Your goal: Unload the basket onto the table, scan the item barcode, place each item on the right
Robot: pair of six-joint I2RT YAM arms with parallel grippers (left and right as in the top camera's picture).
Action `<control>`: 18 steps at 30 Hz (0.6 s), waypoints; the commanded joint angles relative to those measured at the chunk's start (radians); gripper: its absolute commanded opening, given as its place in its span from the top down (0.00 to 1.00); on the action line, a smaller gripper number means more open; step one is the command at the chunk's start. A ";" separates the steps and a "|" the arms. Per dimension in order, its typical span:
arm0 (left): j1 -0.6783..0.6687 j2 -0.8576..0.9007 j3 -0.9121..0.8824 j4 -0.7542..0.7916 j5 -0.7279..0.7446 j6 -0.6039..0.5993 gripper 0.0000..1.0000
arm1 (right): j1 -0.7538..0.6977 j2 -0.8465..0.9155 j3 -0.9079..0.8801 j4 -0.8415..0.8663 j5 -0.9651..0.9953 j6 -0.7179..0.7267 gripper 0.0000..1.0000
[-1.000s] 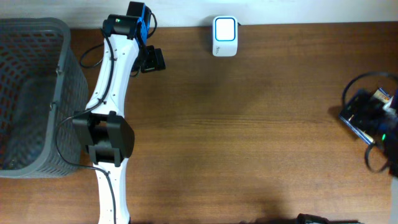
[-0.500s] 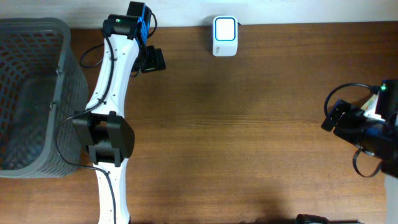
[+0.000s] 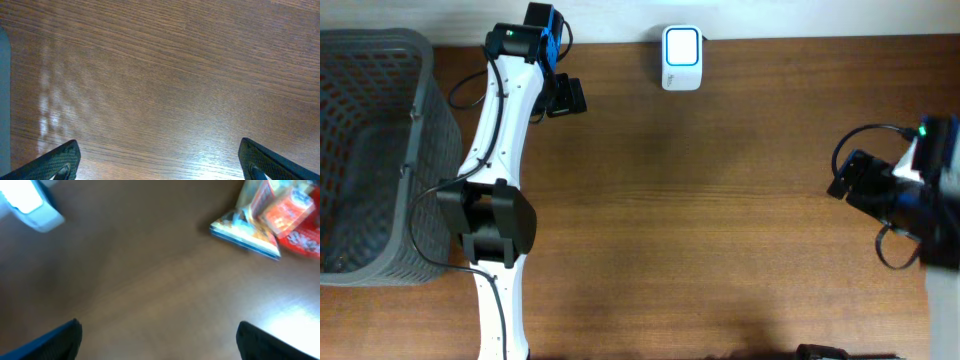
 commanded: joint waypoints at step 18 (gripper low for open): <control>-0.002 -0.007 -0.002 0.000 0.007 -0.003 0.01 | 0.303 -1.061 -1.166 0.929 -0.063 -0.149 0.02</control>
